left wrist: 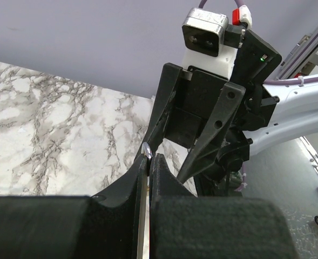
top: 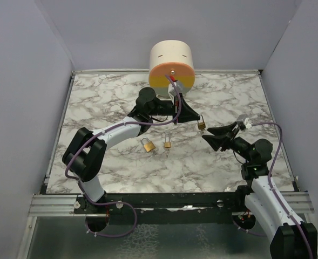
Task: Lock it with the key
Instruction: Lock the lock.
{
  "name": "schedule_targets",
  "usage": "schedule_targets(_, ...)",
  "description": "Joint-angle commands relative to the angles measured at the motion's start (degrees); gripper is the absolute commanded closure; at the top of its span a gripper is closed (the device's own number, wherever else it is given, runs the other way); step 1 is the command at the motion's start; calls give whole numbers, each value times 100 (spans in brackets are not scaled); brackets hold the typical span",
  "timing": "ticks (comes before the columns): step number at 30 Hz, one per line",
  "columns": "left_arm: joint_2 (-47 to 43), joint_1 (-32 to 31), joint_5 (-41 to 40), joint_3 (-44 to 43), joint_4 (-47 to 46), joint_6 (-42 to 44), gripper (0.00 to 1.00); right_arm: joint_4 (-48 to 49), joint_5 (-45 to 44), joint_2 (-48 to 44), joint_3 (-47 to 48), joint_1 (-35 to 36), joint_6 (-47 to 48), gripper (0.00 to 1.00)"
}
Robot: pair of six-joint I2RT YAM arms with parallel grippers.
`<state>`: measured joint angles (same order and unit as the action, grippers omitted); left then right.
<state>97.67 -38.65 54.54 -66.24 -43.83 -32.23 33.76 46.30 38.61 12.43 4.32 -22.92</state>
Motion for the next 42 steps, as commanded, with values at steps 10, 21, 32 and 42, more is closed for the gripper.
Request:
schedule_targets(10, -7, -117, 339, -92, -680, -382, 100, 378, 206, -7, -82, -21, -123, 50)
schedule_targets(21, -174, -212, 334, -39, -798, -420, 100, 314, 152, 17, -41, -19, -186, 95)
schedule_targets(32, -188, -204, 211, -414, -877, -305, 100, 329, 157, -27, -113, -19, -235, 99)
schedule_targets(42, -371, -134, -151, -838, -870, -117, 100, 273, 37, 134, -129, -19, -226, 99)
